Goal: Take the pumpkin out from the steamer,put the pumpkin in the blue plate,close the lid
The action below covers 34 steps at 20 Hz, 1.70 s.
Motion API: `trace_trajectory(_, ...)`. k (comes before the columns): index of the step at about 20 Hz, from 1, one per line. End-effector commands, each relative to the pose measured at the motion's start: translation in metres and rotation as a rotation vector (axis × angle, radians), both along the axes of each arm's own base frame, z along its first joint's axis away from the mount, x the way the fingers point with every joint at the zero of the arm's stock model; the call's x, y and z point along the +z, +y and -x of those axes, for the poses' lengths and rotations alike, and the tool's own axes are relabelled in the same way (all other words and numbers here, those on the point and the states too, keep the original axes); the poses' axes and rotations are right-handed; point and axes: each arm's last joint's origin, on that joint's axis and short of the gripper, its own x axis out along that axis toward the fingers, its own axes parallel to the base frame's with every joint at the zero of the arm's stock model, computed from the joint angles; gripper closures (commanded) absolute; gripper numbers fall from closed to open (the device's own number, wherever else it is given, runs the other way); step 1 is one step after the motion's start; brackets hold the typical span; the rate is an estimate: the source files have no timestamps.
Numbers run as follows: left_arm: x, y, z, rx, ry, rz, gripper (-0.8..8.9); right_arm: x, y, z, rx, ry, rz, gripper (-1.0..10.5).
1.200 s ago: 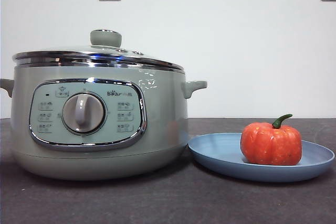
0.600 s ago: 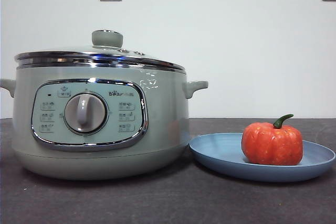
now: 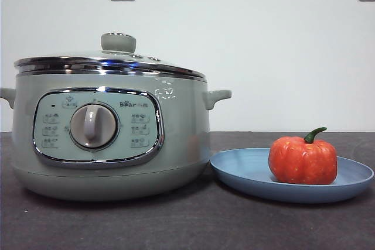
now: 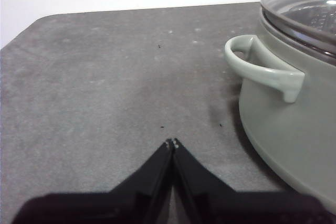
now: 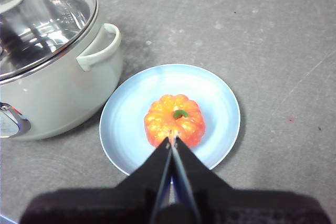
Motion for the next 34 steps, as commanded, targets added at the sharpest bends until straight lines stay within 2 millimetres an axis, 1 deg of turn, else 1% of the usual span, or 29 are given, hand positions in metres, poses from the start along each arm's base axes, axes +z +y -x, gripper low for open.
trace_trajectory(1,-0.004,0.000,0.000,0.007,0.022,0.010,8.17,-0.002,0.000,0.000,-0.007,0.004,-0.005,9.6)
trace_trajectory(3,-0.008,0.000,0.001,0.006,0.060,0.011,8.17,-0.002,0.000,0.000,-0.007,0.004,-0.005,9.6)
trace_trajectory(22,-0.008,0.000,0.001,0.006,0.059,0.010,8.17,-0.003,0.000,0.000,-0.007,0.012,-0.002,9.6)
trace_trajectory(24,-0.008,0.000,0.001,0.006,0.059,0.010,8.17,-0.001,-0.003,0.003,-0.017,-0.035,0.031,9.6)
trace_trajectory(25,-0.008,0.000,0.001,0.006,0.059,0.010,8.17,0.002,-0.007,0.007,-0.052,-0.076,0.044,9.6)
trace_trajectory(27,-0.008,0.000,0.001,0.006,0.059,0.010,8.17,0.005,-0.014,0.012,-0.058,-0.177,0.064,9.6)
trace_trajectory(29,-0.008,0.000,0.001,0.006,0.059,0.010,8.17,-0.002,-0.020,0.009,-0.070,-0.312,0.077,9.6)
trace_trajectory(30,-0.008,0.000,0.001,0.006,0.059,0.010,8.17,-0.011,-0.024,0.007,-0.097,-0.364,0.074,9.6)
trace_trajectory(31,-0.008,0.000,0.001,0.006,0.059,0.010,8.17,-0.022,-0.027,0.005,-0.127,-0.385,0.065,9.6)
trace_trajectory(34,-0.008,0.000,0.001,0.006,0.059,0.010,8.17,-0.063,-0.034,-0.003,-0.170,-0.402,0.028,9.6)
